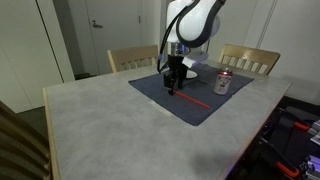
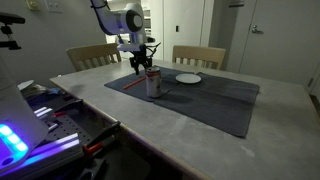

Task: Put the straw in the can

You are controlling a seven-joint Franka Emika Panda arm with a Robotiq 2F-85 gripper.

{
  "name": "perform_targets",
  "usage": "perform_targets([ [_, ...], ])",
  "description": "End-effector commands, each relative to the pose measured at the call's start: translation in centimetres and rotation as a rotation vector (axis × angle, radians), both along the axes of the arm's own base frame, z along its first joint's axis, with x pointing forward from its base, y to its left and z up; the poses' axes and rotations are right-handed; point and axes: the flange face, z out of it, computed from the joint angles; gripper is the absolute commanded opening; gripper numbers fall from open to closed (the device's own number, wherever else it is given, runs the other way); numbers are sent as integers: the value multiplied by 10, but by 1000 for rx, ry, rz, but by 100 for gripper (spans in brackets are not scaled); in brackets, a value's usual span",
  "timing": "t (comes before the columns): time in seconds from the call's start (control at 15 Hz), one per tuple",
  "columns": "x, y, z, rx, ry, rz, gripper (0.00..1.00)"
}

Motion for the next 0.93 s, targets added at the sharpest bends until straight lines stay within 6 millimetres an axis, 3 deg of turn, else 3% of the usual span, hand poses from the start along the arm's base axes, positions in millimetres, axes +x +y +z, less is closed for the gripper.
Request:
perform_targets([
  [0.0,7,-9,-9,3,1,-12,74],
  [0.27,6,-15,-13,4,7,-25,72],
  [0.4,5,-16,-16,4,12,-27,66],
  [0.67,5,-16,-20,3,19,-27,51],
  [0.73,6,-15,-19,4,16,-26,42],
  [0.87,7,-15,-18,4,14,-26,45],
])
